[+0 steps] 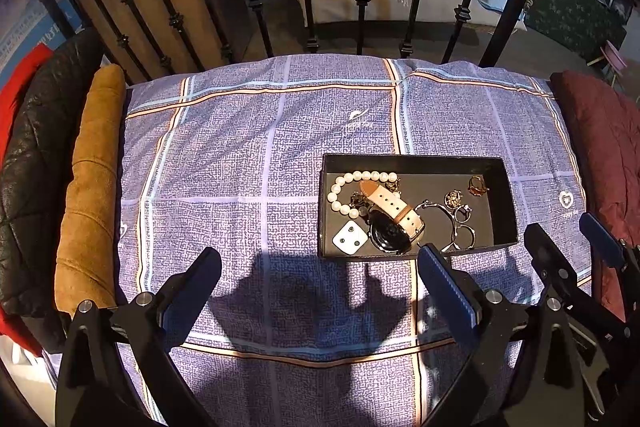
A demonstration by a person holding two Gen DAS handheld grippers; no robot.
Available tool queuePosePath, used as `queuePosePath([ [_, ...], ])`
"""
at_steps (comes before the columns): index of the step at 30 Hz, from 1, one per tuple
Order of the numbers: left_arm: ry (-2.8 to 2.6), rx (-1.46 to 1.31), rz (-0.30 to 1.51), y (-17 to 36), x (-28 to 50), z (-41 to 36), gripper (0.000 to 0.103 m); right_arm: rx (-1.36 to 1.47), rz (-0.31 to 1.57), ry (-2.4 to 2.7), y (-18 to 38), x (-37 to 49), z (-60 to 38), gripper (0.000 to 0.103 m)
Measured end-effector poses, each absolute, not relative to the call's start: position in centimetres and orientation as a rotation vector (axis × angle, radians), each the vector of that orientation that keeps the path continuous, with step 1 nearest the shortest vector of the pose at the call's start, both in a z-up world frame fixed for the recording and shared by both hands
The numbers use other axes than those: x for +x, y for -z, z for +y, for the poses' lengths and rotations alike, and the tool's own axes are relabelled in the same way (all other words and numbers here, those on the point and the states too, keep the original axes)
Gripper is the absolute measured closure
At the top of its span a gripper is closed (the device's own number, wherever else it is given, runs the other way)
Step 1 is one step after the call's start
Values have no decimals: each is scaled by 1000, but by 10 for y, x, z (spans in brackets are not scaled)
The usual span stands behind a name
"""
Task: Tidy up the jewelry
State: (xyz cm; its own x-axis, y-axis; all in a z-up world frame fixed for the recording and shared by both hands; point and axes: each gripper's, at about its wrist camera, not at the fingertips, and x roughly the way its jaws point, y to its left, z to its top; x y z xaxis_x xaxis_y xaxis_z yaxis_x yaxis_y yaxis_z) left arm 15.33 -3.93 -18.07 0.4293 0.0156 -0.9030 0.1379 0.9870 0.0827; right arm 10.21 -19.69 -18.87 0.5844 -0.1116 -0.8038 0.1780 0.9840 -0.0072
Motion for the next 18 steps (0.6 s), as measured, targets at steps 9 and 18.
queuePosePath([
  [9,62,151,1041,172,147,-39,7,75,928,168,188,103,-196,33],
  [18,48,145,1099,177,151,-37,7,73,926,169,188,104,-197,33],
])
